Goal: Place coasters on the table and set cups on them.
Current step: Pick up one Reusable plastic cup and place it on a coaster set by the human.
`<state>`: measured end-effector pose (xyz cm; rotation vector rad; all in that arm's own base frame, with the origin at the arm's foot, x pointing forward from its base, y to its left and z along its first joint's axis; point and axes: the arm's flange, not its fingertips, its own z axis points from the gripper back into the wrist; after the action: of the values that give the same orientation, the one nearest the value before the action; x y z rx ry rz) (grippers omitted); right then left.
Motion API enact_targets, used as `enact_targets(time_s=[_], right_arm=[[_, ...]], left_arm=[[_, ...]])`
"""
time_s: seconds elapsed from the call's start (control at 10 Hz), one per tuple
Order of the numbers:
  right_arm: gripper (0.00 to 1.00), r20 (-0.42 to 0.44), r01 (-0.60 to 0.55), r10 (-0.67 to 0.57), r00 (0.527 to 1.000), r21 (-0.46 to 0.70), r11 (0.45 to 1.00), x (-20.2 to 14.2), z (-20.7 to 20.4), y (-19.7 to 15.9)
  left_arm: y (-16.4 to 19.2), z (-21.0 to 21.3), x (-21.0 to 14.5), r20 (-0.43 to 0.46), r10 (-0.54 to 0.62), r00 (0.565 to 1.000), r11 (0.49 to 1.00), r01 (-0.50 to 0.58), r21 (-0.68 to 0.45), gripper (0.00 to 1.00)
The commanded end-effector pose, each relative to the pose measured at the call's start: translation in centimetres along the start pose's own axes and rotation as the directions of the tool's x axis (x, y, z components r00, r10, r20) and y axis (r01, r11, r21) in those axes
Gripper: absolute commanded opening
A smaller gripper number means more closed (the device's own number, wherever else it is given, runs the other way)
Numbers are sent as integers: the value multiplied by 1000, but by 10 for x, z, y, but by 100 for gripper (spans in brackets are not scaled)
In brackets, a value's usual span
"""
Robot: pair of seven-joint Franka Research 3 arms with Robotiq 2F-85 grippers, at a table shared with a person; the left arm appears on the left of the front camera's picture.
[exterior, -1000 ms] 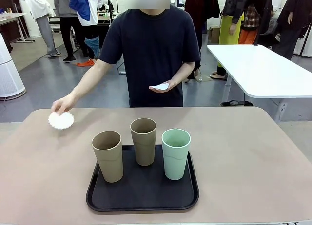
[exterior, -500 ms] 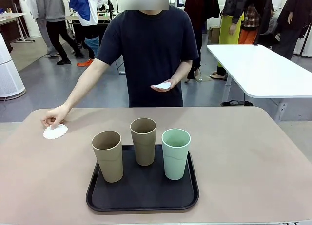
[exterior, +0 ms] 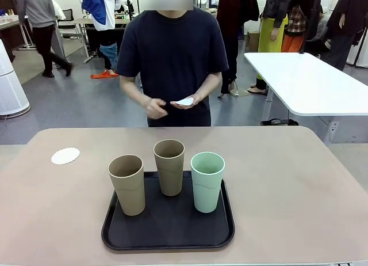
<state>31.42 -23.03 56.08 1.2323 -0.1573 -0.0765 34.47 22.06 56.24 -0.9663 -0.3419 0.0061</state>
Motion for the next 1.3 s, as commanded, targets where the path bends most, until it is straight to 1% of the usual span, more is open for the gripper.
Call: enact_targets(time_s=[0.0,0.1,0.2,0.3,0.4,0.5,0.6,0.7,0.8,0.9,1.0,1.2], right_arm=[[100,7,-13,13,1000,-4,1000,1,0,0],[100,7,-13,13,1000,-4,1000,1,0,0],[100,7,-13,13,1000,-4,1000,1,0,0],[100,7,-13,13,1000,-4,1000,1,0,0],[100,7,-13,13,1000,-4,1000,1,0,0],[100,7,-13,13,1000,-4,1000,1,0,0],[100,7,-13,13,1000,-4,1000,1,0,0],[100,7,-13,13,1000,-4,1000,1,0,0],[100,7,-13,13,1000,-4,1000,1,0,0],[100,7,-13,13,1000,-4,1000,1,0,0],[100,7,-13,13,1000,-4,1000,1,0,0],[100,7,-13,13,1000,-4,1000,1,0,0]], left_arm=[[-55,-24,6,-126,-161,979,960,185,212,100],[-83,-53,10,-220,-212,952,898,278,341,100],[-104,-89,22,-323,-248,913,796,382,469,100],[-120,-120,20,-349,-282,894,705,440,556,100],[-133,-156,18,-393,-319,863,613,504,609,100],[-137,-199,9,-421,-383,822,499,568,654,100],[-128,-217,-9,-422,-395,816,442,572,691,100],[-112,-227,-17,-446,-335,830,446,557,700,100],[-102,-234,-13,-469,-297,832,453,555,697,100],[-98,-225,-21,-415,-313,854,488,519,702,100],[-116,-242,-13,-489,-362,794,435,608,664,100],[-116,-242,-13,-489,-362,794,435,608,664,100]])
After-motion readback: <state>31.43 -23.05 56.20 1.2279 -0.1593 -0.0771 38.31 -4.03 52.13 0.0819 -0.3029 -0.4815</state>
